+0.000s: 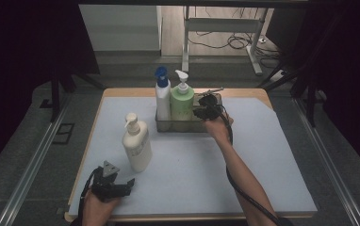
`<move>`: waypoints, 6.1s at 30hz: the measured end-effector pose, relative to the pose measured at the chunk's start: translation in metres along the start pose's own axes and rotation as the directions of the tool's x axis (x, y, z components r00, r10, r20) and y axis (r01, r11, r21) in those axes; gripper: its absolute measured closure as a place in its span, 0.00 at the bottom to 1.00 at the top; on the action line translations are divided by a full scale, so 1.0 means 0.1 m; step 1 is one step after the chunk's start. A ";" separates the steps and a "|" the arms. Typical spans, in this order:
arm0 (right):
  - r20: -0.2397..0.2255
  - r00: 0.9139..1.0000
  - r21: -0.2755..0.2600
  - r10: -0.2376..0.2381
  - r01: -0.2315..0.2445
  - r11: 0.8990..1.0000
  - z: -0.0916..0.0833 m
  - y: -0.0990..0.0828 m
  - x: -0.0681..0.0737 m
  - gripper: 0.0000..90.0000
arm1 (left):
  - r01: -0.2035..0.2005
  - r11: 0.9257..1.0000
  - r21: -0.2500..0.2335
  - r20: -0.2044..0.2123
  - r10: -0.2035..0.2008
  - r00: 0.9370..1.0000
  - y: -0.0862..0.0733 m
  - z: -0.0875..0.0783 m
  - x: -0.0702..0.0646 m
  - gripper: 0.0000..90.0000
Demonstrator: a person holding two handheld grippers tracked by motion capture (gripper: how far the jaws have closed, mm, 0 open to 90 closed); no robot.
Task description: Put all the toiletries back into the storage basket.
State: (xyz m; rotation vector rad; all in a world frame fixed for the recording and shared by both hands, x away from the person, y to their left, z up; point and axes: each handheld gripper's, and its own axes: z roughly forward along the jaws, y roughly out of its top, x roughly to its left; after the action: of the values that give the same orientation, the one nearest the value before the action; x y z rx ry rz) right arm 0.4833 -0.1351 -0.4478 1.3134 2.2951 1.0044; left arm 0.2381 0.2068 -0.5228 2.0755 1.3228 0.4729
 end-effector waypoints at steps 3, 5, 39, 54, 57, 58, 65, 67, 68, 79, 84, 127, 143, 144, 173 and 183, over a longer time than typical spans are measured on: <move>0.003 1.000 -0.007 -0.008 0.008 1.000 -0.06 -0.01 -0.01 0.86 | 0.000 1.000 0.000 0.000 0.000 1.000 0.00 0.00 0.00 0.14; 0.002 1.000 -0.014 -0.017 0.017 1.000 -0.11 -0.01 -0.01 0.82 | 0.000 1.000 0.000 0.000 0.000 1.000 0.00 0.00 0.00 0.14; -0.103 0.974 -0.070 -0.200 0.193 0.979 -0.95 -0.27 0.11 0.12 | 0.001 1.000 -0.002 0.001 -0.001 1.000 0.00 0.00 0.00 0.14; -0.094 0.964 -0.103 -0.250 0.240 0.965 -1.25 -0.51 0.13 0.00 | 0.000 1.000 -0.002 0.000 0.000 1.000 0.00 0.00 0.00 0.14; -0.088 0.960 -0.099 -0.266 0.258 0.961 -1.30 -0.57 0.12 0.00 | 0.000 1.000 -0.003 0.000 0.000 1.000 0.00 0.00 0.00 0.14; -0.084 0.959 -0.097 -0.272 0.264 0.960 -1.32 -0.58 0.12 0.00 | 0.000 1.000 -0.001 0.000 0.000 1.000 0.00 0.00 0.00 0.14; -0.090 0.959 -0.097 -0.270 0.261 0.960 -1.44 -0.72 0.10 0.00 | -0.003 1.000 -0.002 0.001 0.003 1.000 0.00 0.00 0.00 0.14; -0.086 0.960 -0.103 -0.268 0.259 0.960 -1.49 -0.77 0.09 0.00 | -0.003 1.000 -0.002 0.001 0.003 1.000 0.00 0.00 0.00 0.14; -0.084 0.959 -0.101 -0.270 0.261 0.960 -1.50 -0.80 0.09 0.00 | 0.001 1.000 -0.002 0.000 -0.001 1.000 0.00 0.00 0.00 0.14; -0.083 0.967 -0.076 -0.241 0.235 0.969 -1.60 -1.14 0.01 0.00 | -0.004 1.000 -0.002 0.001 0.004 1.000 0.00 0.00 0.00 0.14; -0.087 0.973 -0.056 -0.212 0.208 0.977 -1.56 -1.36 -0.06 0.00 | 0.001 1.000 -0.002 0.000 -0.001 1.000 0.00 0.00 0.00 0.14; -0.043 0.988 0.022 -0.148 0.149 0.989 -1.16 -2.19 -0.26 0.00 | 0.068 0.997 -0.032 0.042 -0.066 0.997 0.05 -0.08 0.21 0.50; -0.043 0.989 0.028 -0.144 0.145 0.989 -1.16 -2.19 -0.26 0.00 | 0.033 0.999 -0.028 0.053 -0.032 0.998 0.31 0.04 0.37 0.83; -0.044 0.989 0.029 -0.141 0.143 0.989 -1.16 -2.19 -0.26 0.00 | 0.028 0.999 -0.026 0.052 -0.026 0.998 0.33 0.06 0.37 0.86; -0.041 0.990 0.033 -0.135 0.136 0.990 -1.15 -2.18 -0.26 0.00 | 0.004 1.000 -0.018 0.160 -0.001 0.987 0.52 0.32 0.15 0.99; -0.038 0.990 0.032 -0.134 0.136 0.990 -1.15 -2.18 -0.26 0.00 | -0.024 1.000 -0.010 0.186 0.026 0.982 0.55 0.35 -0.03 0.99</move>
State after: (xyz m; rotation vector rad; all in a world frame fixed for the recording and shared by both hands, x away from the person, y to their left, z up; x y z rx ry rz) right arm 0.2945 -0.2777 -0.5223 1.1436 2.4025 0.9548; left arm 0.2950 0.1766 -0.5112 2.0768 1.1851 0.2863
